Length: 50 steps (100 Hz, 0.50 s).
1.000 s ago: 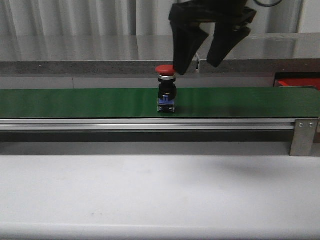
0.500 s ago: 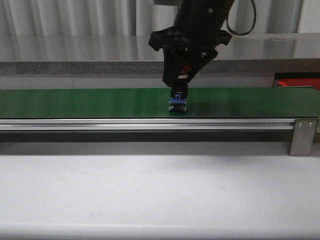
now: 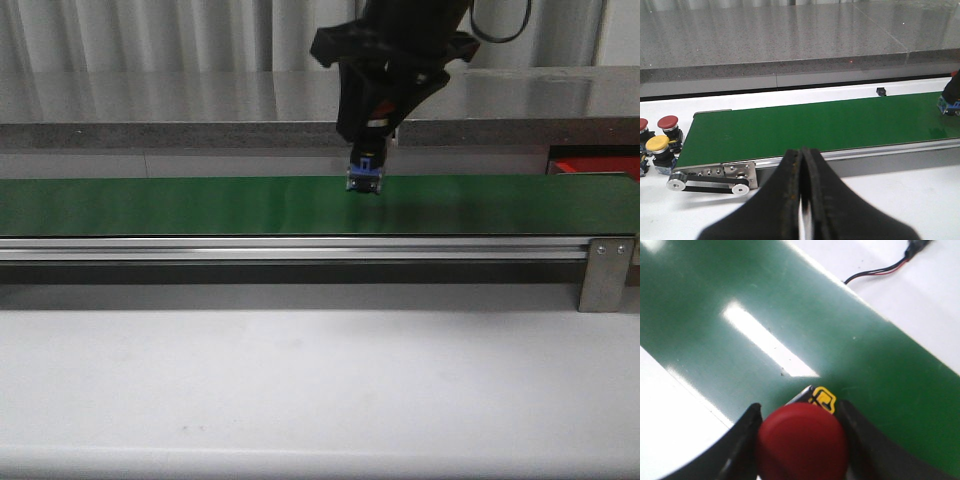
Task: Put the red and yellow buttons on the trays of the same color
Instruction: 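Carry the red button to the red tray and release it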
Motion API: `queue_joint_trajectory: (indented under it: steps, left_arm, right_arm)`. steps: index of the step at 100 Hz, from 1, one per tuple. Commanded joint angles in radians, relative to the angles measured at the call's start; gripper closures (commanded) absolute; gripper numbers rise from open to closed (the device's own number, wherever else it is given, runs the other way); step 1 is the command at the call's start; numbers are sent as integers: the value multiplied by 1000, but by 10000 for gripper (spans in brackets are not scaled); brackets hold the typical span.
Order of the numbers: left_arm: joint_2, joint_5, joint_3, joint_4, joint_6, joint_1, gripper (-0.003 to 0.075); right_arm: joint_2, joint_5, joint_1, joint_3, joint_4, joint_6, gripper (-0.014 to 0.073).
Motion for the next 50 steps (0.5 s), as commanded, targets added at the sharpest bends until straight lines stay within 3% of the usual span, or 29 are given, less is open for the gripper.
queue_joint_trajectory:
  steps: [1, 22, 50]
  left_arm:
    - [14, -78, -25, -19, -5, -6, 741]
    - [14, -78, -25, -19, -5, -6, 741]
    - [14, -78, -25, -19, -5, -6, 741]
  right_arm:
    - [-95, -44, -32, -33, 9, -12, 429]
    - [-150, -37, -148, -33, 9, 0, 429]
    - [-167, -39, -377, -28, 9, 11, 429]
